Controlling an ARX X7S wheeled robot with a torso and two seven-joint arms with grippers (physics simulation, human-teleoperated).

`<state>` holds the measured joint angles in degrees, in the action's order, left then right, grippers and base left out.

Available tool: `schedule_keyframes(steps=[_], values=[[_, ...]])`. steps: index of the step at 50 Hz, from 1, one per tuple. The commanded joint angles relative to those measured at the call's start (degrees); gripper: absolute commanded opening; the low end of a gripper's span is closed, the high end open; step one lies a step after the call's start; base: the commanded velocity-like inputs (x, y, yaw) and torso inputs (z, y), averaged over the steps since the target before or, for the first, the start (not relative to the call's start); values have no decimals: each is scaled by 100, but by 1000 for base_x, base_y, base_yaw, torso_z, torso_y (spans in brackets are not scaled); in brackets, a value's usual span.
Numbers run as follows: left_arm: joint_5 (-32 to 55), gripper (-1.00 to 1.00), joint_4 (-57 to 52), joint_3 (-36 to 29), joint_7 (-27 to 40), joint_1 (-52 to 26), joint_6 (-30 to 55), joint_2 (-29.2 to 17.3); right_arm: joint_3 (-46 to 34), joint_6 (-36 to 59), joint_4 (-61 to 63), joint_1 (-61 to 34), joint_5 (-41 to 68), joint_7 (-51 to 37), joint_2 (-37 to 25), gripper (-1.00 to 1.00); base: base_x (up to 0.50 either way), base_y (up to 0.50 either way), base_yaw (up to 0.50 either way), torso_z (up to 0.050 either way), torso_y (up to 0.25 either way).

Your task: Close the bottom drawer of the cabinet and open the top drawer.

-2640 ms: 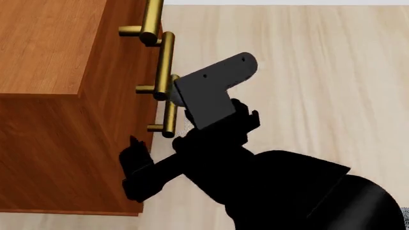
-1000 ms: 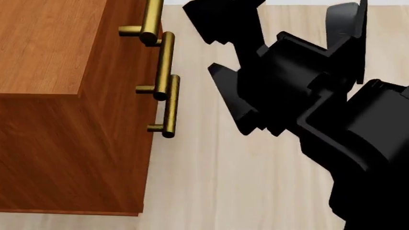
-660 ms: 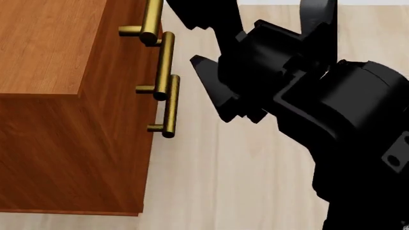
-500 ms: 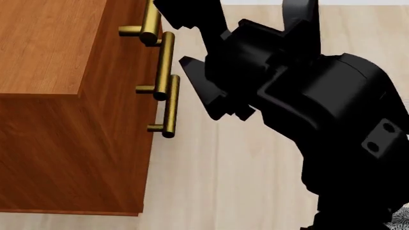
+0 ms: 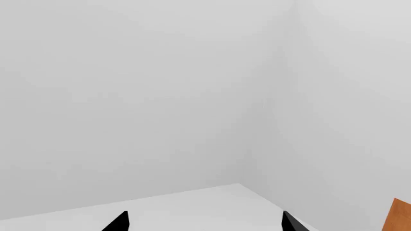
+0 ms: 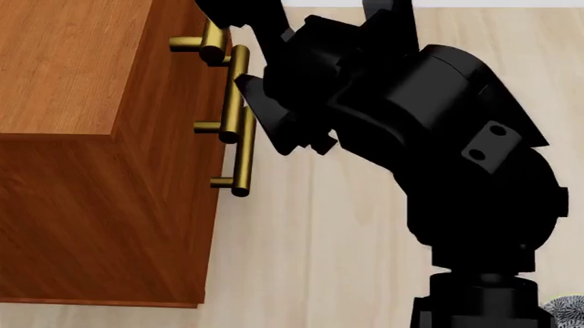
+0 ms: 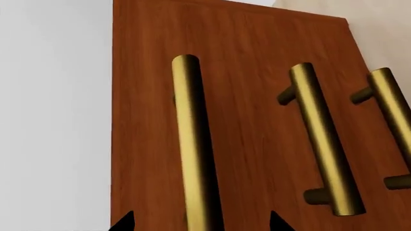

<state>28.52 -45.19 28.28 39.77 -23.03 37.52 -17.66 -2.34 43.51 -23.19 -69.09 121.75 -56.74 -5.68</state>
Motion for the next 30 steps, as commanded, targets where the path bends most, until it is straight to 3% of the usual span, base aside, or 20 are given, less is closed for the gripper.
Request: schedule_keyframes(steps=[1,27,28,30], values=[[26,100,0,-10,29,-6,6,-19,-237,53,-489,-320,-144,314,16,100,0,0,0,0,0],[71,100,14,-26,78,-3,-4,-65,-467,15,-562,-463,-3,373,74,100,0,0,0,0,0],[79,100,13,-19,78,3,-7,-63,-481,11,-586,-465,-7,385,76,-100,0,0,0,0,0],[81,100,9,-32,89,-9,8,-75,-518,17,-600,-480,-27,409,78,-100,0,2,4,8,5]])
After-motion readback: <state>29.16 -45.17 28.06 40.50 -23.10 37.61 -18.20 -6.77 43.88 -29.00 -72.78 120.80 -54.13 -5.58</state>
